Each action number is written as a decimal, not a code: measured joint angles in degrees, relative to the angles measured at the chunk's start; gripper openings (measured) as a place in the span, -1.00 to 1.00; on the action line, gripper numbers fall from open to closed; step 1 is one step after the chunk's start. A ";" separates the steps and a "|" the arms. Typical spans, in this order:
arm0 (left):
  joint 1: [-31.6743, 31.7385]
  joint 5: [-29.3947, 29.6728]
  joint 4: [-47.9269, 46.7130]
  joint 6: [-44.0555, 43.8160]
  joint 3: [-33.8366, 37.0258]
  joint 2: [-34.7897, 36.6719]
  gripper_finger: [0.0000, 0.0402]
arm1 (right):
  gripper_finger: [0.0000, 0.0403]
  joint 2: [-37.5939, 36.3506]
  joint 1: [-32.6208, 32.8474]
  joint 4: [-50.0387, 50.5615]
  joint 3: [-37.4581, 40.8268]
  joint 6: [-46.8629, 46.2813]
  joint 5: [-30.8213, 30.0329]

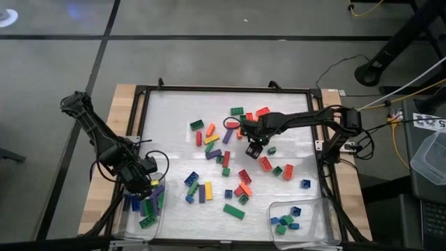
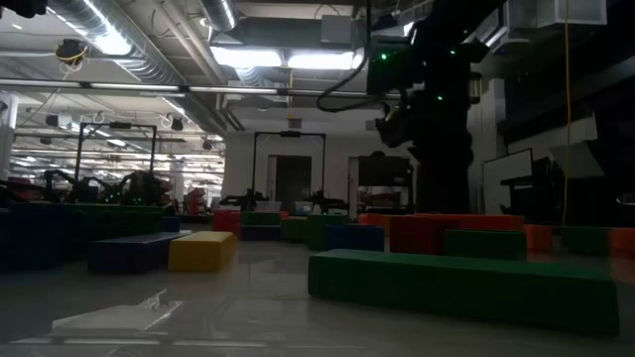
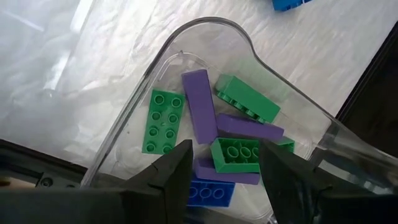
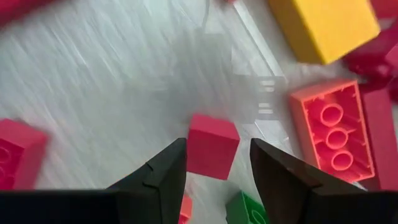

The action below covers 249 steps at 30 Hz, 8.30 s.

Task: Sort blocks by size
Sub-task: Put the small red block into the right transparent bin, then put the small green block into the right transparent bin

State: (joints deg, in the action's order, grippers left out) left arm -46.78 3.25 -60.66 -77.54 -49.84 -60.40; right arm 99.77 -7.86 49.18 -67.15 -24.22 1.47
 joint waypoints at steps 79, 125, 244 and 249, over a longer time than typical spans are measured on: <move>16.97 22.13 49.10 50.65 -0.09 -8.13 -0.15 | -0.30 0.07 51.30 20.51 -26.81 -32.20 -0.83; 34.51 8.57 75.21 72.04 -0.09 -44.50 -0.15 | 0.10 0.11 58.47 20.20 -26.80 -36.57 -7.51; 28.35 -17.05 93.27 68.52 -3.17 -33.57 -0.28 | -0.30 6.98 45.64 -19.13 -26.82 41.32 -37.21; 28.33 -16.03 91.11 68.99 -3.19 -33.57 -0.03 | -0.34 6.95 45.77 -13.39 -28.20 31.74 -32.58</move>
State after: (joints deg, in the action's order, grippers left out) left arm -18.45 -12.78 30.45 -8.54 -53.04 -93.97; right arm 106.72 37.91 35.80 -95.35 7.52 -31.11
